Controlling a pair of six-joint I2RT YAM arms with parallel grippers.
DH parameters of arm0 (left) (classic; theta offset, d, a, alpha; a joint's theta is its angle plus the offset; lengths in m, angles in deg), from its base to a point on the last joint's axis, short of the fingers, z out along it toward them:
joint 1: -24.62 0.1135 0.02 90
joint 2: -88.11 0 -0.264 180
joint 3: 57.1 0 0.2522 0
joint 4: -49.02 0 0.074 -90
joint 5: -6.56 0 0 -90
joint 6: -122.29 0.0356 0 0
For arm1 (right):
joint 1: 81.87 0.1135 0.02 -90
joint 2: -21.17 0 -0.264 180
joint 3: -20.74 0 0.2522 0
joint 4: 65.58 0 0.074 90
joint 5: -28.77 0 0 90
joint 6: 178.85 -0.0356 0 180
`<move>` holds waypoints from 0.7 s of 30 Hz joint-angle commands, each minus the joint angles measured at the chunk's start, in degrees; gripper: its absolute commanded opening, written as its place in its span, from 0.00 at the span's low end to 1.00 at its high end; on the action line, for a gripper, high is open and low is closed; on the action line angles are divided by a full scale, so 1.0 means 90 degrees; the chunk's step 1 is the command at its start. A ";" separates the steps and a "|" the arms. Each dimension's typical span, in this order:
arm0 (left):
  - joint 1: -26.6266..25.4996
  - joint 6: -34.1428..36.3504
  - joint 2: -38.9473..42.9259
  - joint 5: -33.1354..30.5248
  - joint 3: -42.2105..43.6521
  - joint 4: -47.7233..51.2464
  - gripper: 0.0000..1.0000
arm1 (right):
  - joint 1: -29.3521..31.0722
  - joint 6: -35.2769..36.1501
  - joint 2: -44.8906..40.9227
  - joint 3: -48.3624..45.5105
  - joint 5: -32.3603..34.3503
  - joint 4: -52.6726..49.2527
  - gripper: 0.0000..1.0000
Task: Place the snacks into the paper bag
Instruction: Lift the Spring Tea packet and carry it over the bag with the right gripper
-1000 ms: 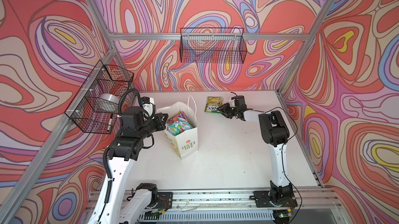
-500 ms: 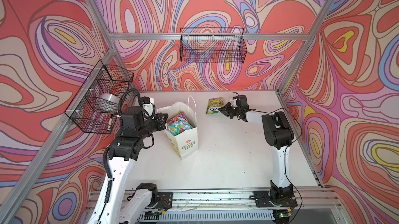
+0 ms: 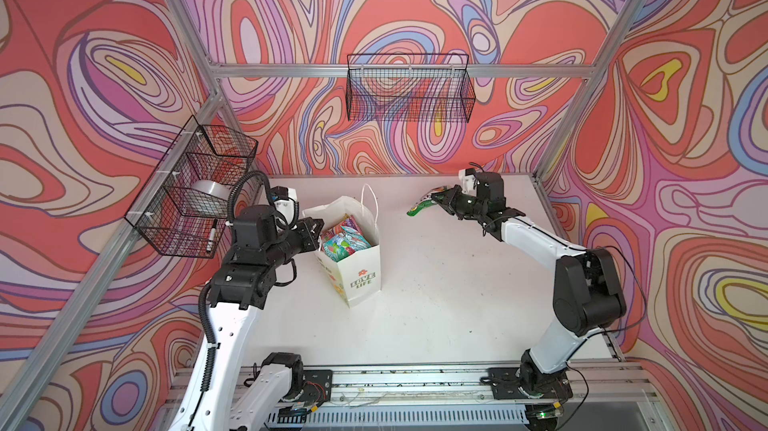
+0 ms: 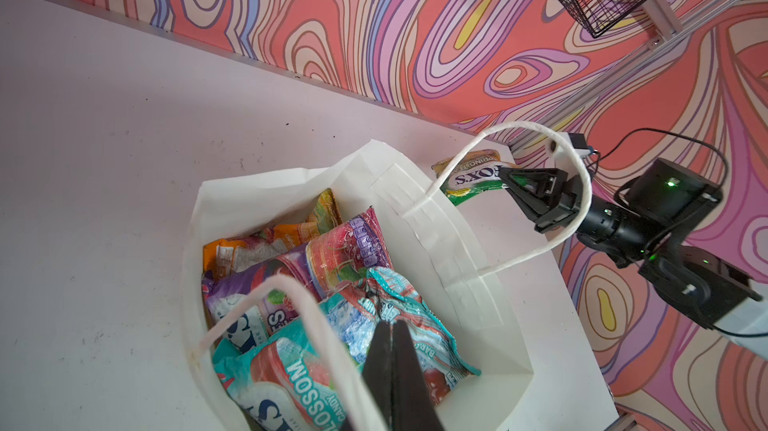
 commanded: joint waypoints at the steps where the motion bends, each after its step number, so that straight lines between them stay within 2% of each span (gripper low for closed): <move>1: -0.0026 0.0029 0.0025 0.0031 -0.0007 -0.0089 0.00 | 0.0188 0.0435 -0.0768 -0.0087 0.0274 -0.0427 0.00; 10: -0.0026 0.0031 0.0006 0.0024 0.0008 -0.0084 0.00 | 0.1058 0.0958 -0.2349 0.0264 0.1066 -0.1704 0.00; 16: -0.0026 0.0008 0.0034 0.0069 0.0008 -0.0099 0.00 | 0.1731 0.1218 -0.2606 0.1133 0.1384 -0.2363 0.00; 21: -0.0026 -0.0001 0.0034 0.0089 0.0003 -0.0107 0.00 | 0.2280 0.1483 -0.2335 0.2234 0.1564 -0.2750 0.00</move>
